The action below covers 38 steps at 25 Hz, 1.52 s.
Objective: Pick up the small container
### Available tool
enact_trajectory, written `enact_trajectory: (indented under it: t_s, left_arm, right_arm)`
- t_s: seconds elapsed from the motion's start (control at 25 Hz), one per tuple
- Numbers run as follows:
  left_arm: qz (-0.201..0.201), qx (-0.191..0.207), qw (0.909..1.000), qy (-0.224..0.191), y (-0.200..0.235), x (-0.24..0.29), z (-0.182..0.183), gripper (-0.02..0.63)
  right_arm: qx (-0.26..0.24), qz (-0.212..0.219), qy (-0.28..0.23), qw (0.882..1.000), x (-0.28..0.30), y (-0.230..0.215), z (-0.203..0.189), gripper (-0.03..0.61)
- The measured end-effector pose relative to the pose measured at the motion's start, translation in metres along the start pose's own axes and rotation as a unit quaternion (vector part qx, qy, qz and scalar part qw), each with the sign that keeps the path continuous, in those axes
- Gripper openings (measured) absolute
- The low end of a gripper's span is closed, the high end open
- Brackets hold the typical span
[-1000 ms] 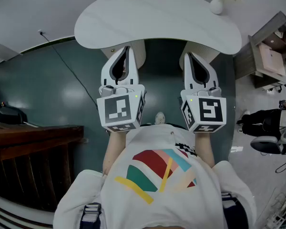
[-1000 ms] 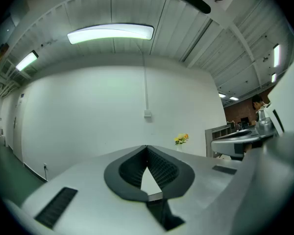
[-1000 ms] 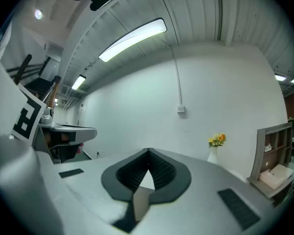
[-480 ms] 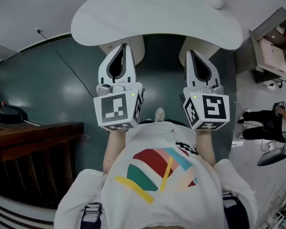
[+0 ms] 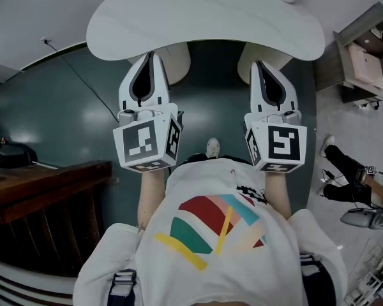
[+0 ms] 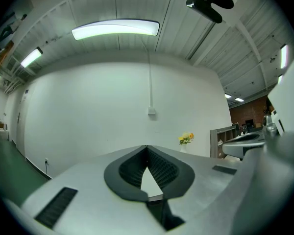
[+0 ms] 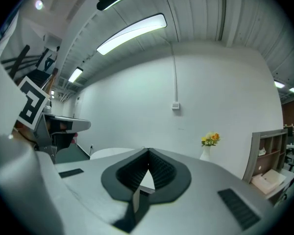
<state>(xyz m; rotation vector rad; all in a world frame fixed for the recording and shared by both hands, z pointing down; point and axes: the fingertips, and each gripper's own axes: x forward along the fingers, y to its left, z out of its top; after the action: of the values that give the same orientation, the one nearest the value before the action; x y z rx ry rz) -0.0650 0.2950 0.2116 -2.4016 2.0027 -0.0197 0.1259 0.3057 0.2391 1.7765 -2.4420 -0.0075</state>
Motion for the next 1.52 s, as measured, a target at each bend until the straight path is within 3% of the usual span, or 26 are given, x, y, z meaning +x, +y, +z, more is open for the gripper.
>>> enact_trajectory:
  t_s: [0.44,1.52]
  left_arm:
    - [0.014,-0.002,0.9999,-0.003,0.001,0.008,-0.001,0.017]
    - [-0.006,0.043,0.9973,-0.060,-0.008,0.060,0.027,0.017]
  right_arm:
    - [0.015,0.021,0.016,1.000,0.011,-0.007,-0.013,0.012]
    - [0.003,-0.007,-0.024,1.000,0.047,-0.037,0.010,0.011]
